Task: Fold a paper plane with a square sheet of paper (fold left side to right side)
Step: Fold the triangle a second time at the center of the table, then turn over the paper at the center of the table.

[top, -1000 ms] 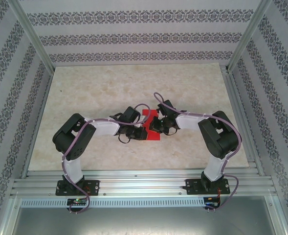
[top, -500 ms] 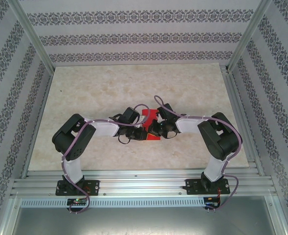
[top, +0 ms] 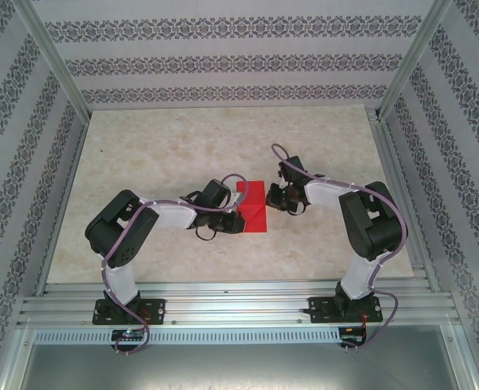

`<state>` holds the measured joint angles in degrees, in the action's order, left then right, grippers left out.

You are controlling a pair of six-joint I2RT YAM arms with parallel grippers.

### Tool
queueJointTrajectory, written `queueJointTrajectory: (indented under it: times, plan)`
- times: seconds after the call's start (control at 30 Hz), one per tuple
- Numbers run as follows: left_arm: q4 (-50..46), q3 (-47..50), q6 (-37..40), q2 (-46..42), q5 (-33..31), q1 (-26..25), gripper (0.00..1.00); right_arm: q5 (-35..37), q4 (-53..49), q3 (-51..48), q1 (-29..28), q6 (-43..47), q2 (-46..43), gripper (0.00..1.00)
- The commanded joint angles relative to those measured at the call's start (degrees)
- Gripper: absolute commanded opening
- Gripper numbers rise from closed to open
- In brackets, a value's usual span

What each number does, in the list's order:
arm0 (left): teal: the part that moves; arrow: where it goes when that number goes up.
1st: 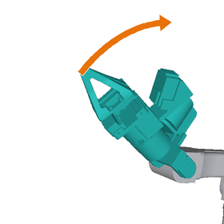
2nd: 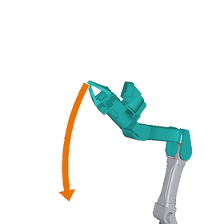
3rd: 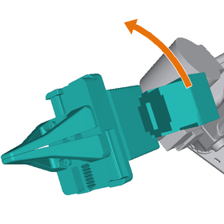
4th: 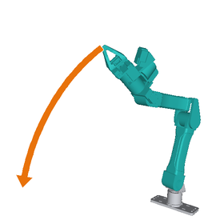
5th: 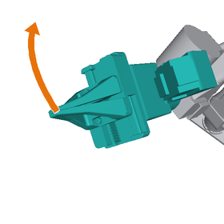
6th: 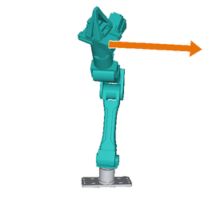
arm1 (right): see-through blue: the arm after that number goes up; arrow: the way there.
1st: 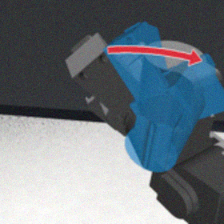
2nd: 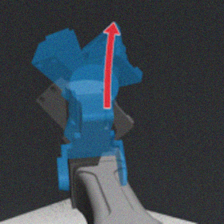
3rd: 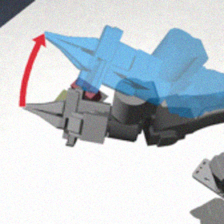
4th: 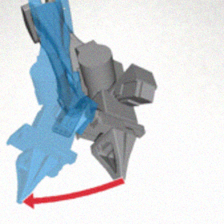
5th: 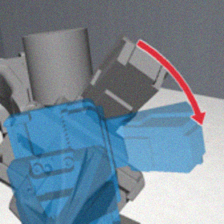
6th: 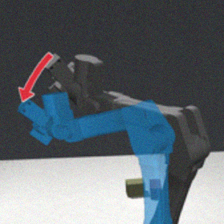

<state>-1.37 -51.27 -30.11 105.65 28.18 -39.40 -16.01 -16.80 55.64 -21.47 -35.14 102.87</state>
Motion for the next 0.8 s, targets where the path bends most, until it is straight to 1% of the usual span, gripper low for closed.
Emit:
queueJointTrajectory:
  times: [0.0, 0.17, 0.23, 0.3, 0.4, 0.63, 0.77]
  plan:
    - [-6.38, 2.58, 0.32, 0.82, -2.53, 0.01, 0.13, 0.37, -0.07, -0.71, 0.28, 3.01, -4.34, 0.17]
    - [-6.26, -0.44, 0.14, -2.4, -0.23, 0.1, 0.14, -7.2, 7.0, -7.28, 1.43, -1.01, -11.63, 0.36]
    - [-7.17, -1.62, 0.61, -2.7, -0.06, 0.11, 0.14, -11.34, 11.81, -9.93, 1.35, -4.2, -12.32, 0.41]
    - [-7.73, -2.23, 1.08, -2.56, -0.23, 0.16, 0.14, -14.83, 16.68, -11.9, 1.02, -7.97, -11.24, 0.42]
    - [-7.78, -2.04, 1.28, -2.24, -0.32, 0.2, 0.14, -16.1, 20.38, -12.92, -0.19, -10.81, -8.63, 0.42]
    - [-6.49, -0.9, 0.58, -1.5, -0.41, 0.19, 0.14, -15.6, 22.41, -12.07, -1.77, -12.9, -4.14, 0.43]
    - [-6.37, -0.69, 0.58, -1.23, -0.39, 0.2, 0.14, -14.72, 21.07, -11.48, -1.9, -12.93, -3.06, 0.43]
